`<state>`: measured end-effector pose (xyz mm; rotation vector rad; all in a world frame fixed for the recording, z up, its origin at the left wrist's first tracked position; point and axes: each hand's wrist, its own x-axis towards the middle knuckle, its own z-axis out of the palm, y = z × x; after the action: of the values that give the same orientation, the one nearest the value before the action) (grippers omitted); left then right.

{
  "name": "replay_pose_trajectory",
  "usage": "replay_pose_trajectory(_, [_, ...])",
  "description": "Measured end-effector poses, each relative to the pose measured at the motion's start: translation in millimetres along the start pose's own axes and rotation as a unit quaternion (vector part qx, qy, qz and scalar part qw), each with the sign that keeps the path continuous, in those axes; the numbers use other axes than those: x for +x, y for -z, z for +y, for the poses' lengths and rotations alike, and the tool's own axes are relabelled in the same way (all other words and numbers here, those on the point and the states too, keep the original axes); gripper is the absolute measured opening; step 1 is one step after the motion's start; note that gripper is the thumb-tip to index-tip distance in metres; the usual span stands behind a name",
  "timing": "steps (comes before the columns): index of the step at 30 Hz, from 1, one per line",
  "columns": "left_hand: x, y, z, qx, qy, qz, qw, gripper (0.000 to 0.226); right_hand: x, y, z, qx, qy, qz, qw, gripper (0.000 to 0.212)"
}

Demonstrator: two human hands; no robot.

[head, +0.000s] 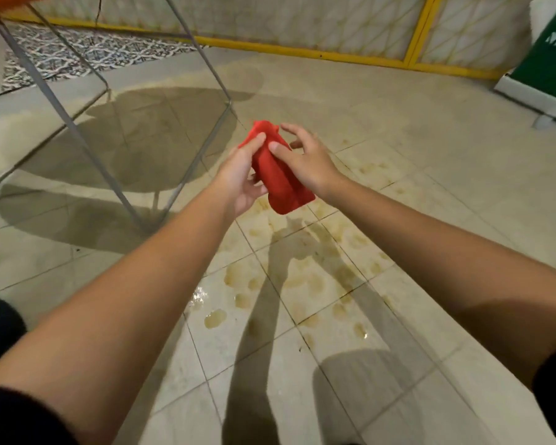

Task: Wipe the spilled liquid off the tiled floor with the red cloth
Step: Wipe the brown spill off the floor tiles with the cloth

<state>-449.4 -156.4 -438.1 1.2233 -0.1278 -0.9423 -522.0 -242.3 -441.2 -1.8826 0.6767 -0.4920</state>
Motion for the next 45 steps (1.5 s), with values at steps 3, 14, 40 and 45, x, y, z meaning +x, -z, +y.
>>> replay_pose_trajectory(3, [-13.8, -3.1, -29.3, -0.016, 0.04, 0.003, 0.999, 0.019, -32.4, -4.4, 21.9, 0.071, -0.005, -0.042, 0.997, 0.053])
replay_pose_trajectory(14, [-57.4, 49.2, -177.0, 0.106, 0.191, -0.047, 0.975, 0.038, -153.7, 1.0, 173.4, -0.173, -0.079, -0.07, 0.979, 0.042])
replay_pose_trajectory(40, [-62.6, 154.2, -224.7, 0.48, -0.012, 0.117, 0.869, 0.024, -203.6, -37.2, 265.9, -0.495, 0.019, -0.16, 0.854, 0.067])
replay_pose_trajectory(45, [-63.7, 155.4, -227.6, 0.47, -0.008, 0.115, 0.875, 0.023, -229.4, -12.9, 273.5, -0.469, -0.127, -0.055, 0.872, 0.055])
